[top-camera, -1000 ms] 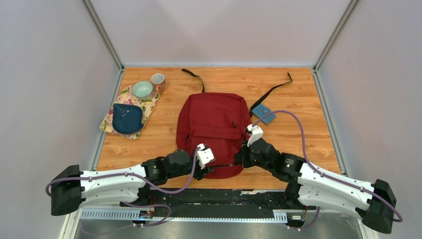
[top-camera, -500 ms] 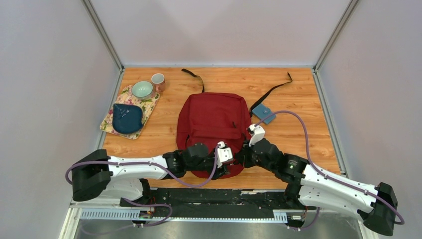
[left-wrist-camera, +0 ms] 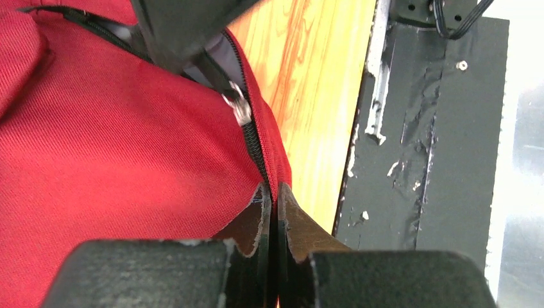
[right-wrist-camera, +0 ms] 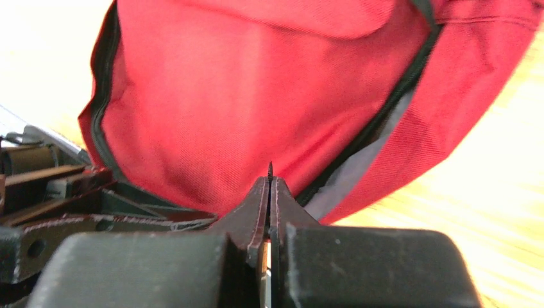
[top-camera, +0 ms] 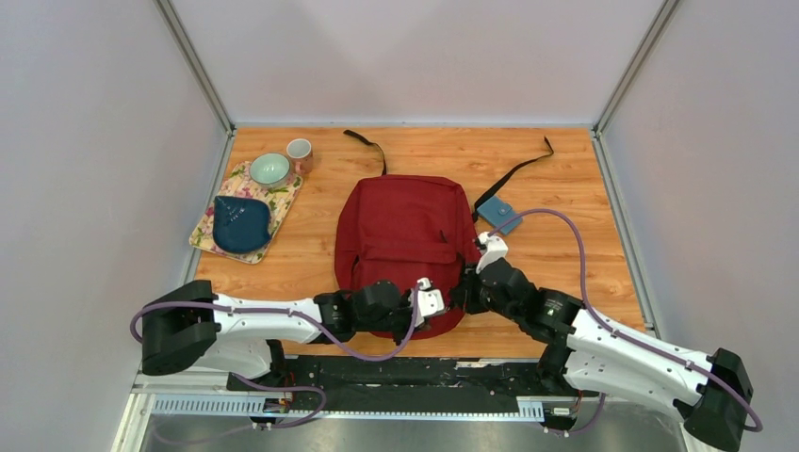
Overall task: Pack the student bag
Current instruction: Zip the student bag at the center of the board.
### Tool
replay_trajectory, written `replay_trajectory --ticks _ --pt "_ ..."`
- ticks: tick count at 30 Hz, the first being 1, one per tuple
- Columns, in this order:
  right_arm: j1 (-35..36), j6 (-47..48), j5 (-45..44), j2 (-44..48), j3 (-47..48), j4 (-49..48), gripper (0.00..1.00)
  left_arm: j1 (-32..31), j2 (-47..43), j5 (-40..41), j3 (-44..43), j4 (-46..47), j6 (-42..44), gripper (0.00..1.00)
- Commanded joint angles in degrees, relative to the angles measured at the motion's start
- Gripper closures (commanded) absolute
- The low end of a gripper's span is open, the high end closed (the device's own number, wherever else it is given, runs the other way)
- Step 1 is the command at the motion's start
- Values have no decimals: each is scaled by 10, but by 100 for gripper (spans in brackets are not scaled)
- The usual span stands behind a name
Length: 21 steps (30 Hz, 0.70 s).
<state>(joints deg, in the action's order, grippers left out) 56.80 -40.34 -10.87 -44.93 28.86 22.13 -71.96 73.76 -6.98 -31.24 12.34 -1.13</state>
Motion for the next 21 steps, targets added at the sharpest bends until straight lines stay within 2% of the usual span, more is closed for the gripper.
replay_trajectory --ticks 1,14,21 --pt "-36 -13 -28 -3 5 -9 100 -20 -27 13 35 -57 -22 97" --pt "-105 -11 -4 0 -6 -18 100 -56 -56 68 99 -82 -52 100" --pt "-119 -20 7 -4 -16 -31 100 -87 -30 95 133 -23 -73 100"
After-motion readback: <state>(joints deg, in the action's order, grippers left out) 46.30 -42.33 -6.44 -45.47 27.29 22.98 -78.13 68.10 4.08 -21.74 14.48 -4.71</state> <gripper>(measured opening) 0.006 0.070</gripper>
